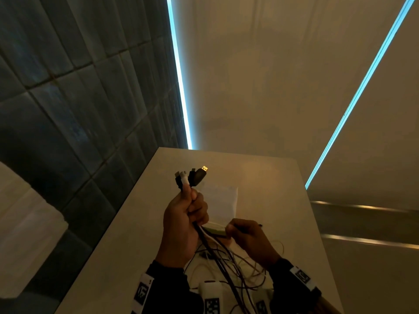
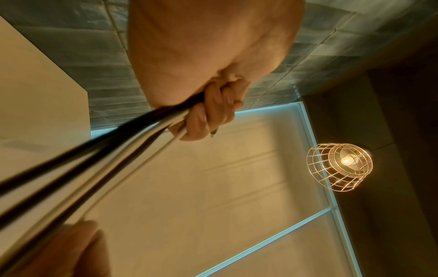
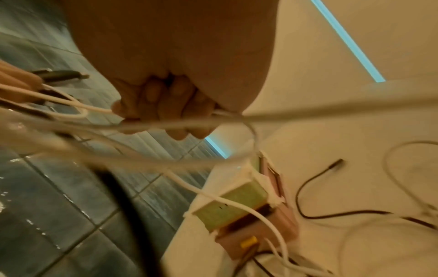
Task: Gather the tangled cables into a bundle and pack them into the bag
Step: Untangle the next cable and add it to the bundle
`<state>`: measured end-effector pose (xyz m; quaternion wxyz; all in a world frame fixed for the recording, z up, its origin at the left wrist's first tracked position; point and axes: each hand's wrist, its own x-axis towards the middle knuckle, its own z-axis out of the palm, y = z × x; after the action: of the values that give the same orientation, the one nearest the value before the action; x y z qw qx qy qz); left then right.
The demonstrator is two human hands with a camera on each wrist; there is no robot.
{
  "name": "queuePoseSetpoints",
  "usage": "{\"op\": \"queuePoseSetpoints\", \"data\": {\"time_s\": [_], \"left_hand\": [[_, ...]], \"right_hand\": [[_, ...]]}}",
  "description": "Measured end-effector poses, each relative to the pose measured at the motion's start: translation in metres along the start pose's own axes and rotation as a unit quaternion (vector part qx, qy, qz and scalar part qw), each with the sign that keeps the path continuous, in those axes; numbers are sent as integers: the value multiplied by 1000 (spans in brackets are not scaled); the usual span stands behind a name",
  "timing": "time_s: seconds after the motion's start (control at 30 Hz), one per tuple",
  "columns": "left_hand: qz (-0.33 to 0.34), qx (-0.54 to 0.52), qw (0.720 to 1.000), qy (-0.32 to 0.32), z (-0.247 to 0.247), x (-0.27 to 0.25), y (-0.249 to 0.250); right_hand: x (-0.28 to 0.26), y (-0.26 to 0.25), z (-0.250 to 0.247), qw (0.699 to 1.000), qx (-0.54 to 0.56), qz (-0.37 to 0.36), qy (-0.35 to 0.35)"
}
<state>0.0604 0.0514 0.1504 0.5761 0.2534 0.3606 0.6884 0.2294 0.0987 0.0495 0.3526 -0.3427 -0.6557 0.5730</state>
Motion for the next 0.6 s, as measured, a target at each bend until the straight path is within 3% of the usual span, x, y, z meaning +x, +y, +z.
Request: {"op": "queuePoseSetpoints", "data": {"time_s": [0.6], "left_hand": [[10, -4, 1000, 28, -13, -14, 12]], "right_hand": [[-18, 100, 6, 991, -81, 109, 19]]}}
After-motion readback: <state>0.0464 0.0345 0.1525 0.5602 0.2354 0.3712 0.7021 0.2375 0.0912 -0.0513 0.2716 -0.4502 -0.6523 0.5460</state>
